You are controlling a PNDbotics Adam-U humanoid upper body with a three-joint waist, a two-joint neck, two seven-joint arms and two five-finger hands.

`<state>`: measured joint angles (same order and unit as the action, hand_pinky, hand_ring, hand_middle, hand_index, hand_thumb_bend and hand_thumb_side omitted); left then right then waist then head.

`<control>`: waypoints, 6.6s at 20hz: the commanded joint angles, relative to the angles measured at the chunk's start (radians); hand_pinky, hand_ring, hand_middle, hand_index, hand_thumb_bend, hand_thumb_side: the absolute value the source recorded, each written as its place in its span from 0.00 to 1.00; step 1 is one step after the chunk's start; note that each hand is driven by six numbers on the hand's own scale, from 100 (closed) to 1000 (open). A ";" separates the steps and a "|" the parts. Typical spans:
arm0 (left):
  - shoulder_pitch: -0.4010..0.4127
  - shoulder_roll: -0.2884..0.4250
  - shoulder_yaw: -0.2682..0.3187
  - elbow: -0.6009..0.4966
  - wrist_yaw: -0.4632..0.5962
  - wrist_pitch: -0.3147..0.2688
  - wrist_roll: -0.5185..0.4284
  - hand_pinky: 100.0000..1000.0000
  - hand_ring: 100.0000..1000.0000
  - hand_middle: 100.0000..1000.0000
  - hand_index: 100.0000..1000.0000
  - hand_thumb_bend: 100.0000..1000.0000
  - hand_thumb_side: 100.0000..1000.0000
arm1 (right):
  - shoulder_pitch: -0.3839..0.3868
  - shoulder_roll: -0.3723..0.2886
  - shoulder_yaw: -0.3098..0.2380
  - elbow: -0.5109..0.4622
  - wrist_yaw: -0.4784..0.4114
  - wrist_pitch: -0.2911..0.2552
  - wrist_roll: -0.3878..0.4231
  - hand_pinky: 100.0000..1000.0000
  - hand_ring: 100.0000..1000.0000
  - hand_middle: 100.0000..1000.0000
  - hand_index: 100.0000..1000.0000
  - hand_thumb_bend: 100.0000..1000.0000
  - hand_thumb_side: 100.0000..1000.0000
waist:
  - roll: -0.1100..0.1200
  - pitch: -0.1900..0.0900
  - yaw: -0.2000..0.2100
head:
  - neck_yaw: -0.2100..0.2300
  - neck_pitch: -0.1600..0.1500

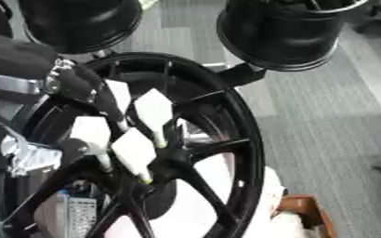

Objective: Pull the pin out of the wheel hub.

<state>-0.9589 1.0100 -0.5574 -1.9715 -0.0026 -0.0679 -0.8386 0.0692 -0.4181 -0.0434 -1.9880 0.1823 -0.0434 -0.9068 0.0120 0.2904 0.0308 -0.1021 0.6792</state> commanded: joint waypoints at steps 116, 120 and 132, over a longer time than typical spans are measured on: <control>0.003 -0.063 -0.009 0.284 -0.311 -0.442 -0.068 0.87 0.88 0.77 0.91 0.00 0.77 | -0.032 0.053 -0.027 -0.012 -0.057 -0.001 0.000 0.79 0.74 0.61 0.77 0.00 0.23 | -0.002 0.022 -0.023 | 0.033 -0.038; -0.009 -0.072 0.002 0.312 -0.333 -0.482 -0.068 0.87 0.88 0.77 0.91 0.04 0.36 | -0.036 0.051 -0.025 -0.012 -0.056 -0.003 0.000 0.79 0.74 0.61 0.77 0.00 0.23 | 0.001 0.027 -0.025 | 0.035 -0.040; 0.001 -0.029 0.033 0.268 -0.344 -0.520 -0.068 0.87 0.88 0.77 0.92 0.12 0.26 | -0.043 0.058 -0.026 -0.012 -0.048 -0.005 0.000 0.79 0.74 0.61 0.77 0.00 0.23 | 0.018 0.057 -0.027 | 0.032 -0.005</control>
<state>-0.9566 0.9431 -0.5300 -1.6959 -0.3432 -0.3983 -0.7143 0.0289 -0.3504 -0.0666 -1.9879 0.1299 -0.0462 -0.9057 0.0305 0.3604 0.0061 -0.0702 0.6738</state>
